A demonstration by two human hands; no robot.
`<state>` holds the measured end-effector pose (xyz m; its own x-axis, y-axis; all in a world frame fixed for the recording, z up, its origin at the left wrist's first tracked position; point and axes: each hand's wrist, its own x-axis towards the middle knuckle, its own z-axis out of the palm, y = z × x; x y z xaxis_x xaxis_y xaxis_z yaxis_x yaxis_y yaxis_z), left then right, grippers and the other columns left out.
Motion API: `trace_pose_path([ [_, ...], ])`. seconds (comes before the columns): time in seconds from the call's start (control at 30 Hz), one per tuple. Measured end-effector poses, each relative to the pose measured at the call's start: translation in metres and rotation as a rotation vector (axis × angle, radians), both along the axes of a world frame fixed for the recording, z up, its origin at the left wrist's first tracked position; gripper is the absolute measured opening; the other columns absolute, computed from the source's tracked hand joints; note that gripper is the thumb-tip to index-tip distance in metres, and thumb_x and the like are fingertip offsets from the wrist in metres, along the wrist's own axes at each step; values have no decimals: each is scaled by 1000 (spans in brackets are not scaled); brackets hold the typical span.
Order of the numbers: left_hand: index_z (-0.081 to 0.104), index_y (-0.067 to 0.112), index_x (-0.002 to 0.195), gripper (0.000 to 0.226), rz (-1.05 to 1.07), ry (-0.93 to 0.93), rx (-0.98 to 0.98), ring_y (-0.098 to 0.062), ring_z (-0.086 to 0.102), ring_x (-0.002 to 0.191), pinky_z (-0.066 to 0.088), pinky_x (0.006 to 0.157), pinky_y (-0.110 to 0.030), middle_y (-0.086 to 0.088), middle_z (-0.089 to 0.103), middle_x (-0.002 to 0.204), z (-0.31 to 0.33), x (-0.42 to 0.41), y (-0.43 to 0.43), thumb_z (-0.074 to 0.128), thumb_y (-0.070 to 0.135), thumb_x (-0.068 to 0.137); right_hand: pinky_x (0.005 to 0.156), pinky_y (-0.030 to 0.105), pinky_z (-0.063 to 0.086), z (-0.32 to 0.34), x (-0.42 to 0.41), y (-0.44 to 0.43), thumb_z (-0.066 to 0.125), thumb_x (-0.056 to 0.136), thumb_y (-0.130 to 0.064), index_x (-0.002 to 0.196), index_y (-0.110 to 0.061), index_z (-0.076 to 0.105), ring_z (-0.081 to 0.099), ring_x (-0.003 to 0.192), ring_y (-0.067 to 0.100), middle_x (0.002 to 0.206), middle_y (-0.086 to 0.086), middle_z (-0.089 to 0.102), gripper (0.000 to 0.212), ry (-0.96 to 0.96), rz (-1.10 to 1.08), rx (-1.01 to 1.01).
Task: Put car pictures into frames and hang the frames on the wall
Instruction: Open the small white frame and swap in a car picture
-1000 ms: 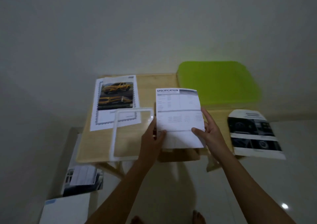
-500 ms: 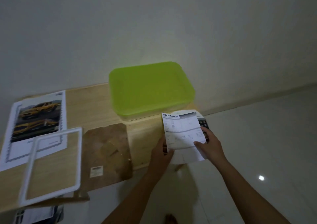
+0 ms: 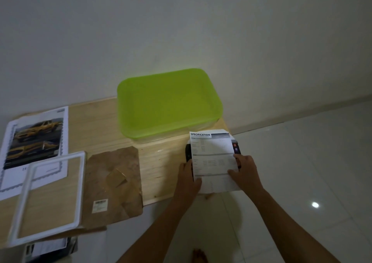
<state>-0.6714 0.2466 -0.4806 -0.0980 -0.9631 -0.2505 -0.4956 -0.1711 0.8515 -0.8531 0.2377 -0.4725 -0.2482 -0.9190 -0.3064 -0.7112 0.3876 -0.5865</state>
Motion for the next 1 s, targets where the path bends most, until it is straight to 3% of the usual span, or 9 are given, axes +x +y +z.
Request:
trace_pose_path([
  [0.1, 44, 9, 123, 52, -12, -18, 7, -18, 47, 104, 51, 86, -25, -1, 34, 105, -8, 4, 1, 55, -5, 75, 89, 33, 39, -2, 2, -1, 66, 75, -4, 121, -1, 51, 46, 107, 33, 112, 22, 47, 48, 14, -5, 11],
  [0.23, 45, 9, 121, 46, -38, -52, -34, -18, 44, 106, 49, 85, -24, -1, 34, 108, -8, 7, 3, 55, 8, 75, 88, 29, 33, -1, 4, 2, 64, 78, -2, 121, 2, 51, 43, 111, 35, 116, 24, 47, 45, 57, 9, -14],
  [0.33, 47, 8, 122, 40, -22, -130, -95, -15, 41, 102, 41, 83, -20, -6, 40, 115, -1, 23, 1, 55, 13, 84, 90, 34, 37, 4, 22, 3, 62, 78, -1, 117, 4, 55, 46, 111, 37, 115, 25, 51, 40, 74, 72, -122],
  [0.4, 48, 5, 125, 44, -2, -185, -123, -19, 43, 107, 36, 90, -20, -11, 44, 120, 7, 48, -1, 50, 21, 84, 94, 35, 37, 7, 52, 0, 60, 81, -4, 118, 0, 55, 47, 113, 34, 116, 20, 53, 38, 42, 164, -161],
  [0.47, 51, 4, 123, 54, 3, -256, -157, -26, 45, 113, 37, 96, -29, -12, 48, 121, 12, 85, -5, 40, 34, 79, 95, 37, 40, 11, 97, -2, 59, 82, -8, 119, -1, 56, 50, 111, 34, 115, 18, 55, 38, 27, 301, -182],
  [0.53, 56, 7, 118, 48, 39, -332, -163, -27, 47, 113, 40, 95, -35, -7, 51, 119, 12, 134, -9, 41, 34, 82, 90, 41, 46, 11, 150, -7, 54, 77, -15, 112, 2, 60, 57, 103, 40, 108, 22, 59, 39, -7, 409, -181],
  [0.7, 56, 10, 115, 43, 108, -483, -138, -27, 52, 109, 40, 90, -33, -9, 54, 116, 17, 282, -19, 30, 30, 88, 98, 42, 44, 18, 294, -44, 31, 93, -34, 114, -4, 61, 55, 108, 34, 116, 16, 60, 48, -39, 715, -244],
  [0.8, 56, 6, 119, 31, 252, -529, -163, -27, 49, 112, 39, 92, -33, -11, 54, 119, 22, 369, -26, 50, 19, 91, 103, 36, 37, 21, 368, -74, 40, 83, -35, 123, -5, 56, 50, 119, 30, 128, 16, 54, 52, -65, 663, -134],
  [1.0, 58, 12, 117, 28, 317, -541, -136, -25, 52, 110, 41, 87, -30, -9, 56, 120, 10, 500, -42, 51, 19, 91, 107, 28, 27, 8, 488, -140, 57, 89, -21, 134, -5, 42, 37, 131, 27, 139, 14, 41, 50, -39, 770, -97],
])
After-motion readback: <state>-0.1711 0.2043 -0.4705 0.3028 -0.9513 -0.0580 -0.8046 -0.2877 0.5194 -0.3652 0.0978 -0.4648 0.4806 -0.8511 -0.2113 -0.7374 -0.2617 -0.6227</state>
